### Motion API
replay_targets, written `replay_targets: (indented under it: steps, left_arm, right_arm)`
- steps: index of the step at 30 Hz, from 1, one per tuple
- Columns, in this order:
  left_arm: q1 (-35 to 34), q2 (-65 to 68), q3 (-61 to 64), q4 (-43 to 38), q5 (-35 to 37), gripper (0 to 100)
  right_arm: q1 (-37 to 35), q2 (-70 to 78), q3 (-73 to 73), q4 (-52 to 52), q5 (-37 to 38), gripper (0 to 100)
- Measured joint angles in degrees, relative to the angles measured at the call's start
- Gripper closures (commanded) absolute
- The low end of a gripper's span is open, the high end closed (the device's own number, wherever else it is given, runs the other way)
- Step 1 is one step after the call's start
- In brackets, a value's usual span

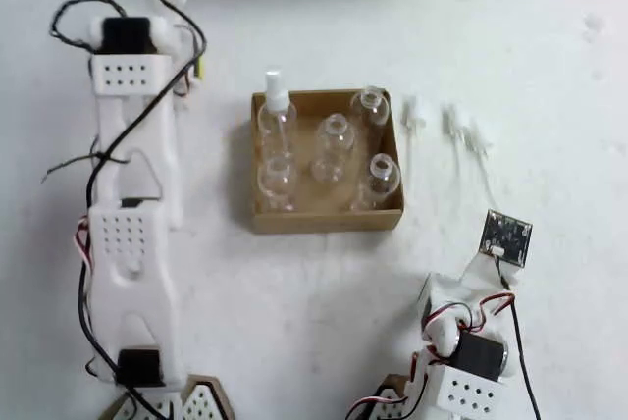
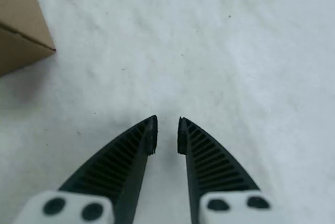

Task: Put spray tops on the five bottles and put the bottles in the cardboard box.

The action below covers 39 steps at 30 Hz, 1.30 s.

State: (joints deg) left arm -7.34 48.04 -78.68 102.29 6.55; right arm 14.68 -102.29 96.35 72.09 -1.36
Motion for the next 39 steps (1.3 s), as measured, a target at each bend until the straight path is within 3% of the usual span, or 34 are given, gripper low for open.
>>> replay_targets:
  steps: [9, 20, 28, 34, 39]
  left_arm:
    - [0.1, -14.1, 3.0, 0.0, -1.1, 98]
    - [8.4, -51.4, 39.3, -1.1, -1.1, 98]
    - [9.6, -77.5, 70.8, -21.3, -0.9, 98]
    - [10.1, -96.9, 92.0, -37.0, 8.6, 98]
    - [10.2, -110.5, 105.6, -49.9, 10.5, 98]
  right_arm:
    - [0.0, 0.0, 0.0, 0.0, 0.0, 94.9]
    - [0.0, 0.0, 0.0, 0.0, 0.0, 95.0]
    - [0.0, 0.0, 0.0, 0.0, 0.0, 95.0]
    - [0.0, 0.0, 0.0, 0.0, 0.0, 95.0]
    - [0.0, 0.0, 0.0, 0.0, 0.0, 95.0]
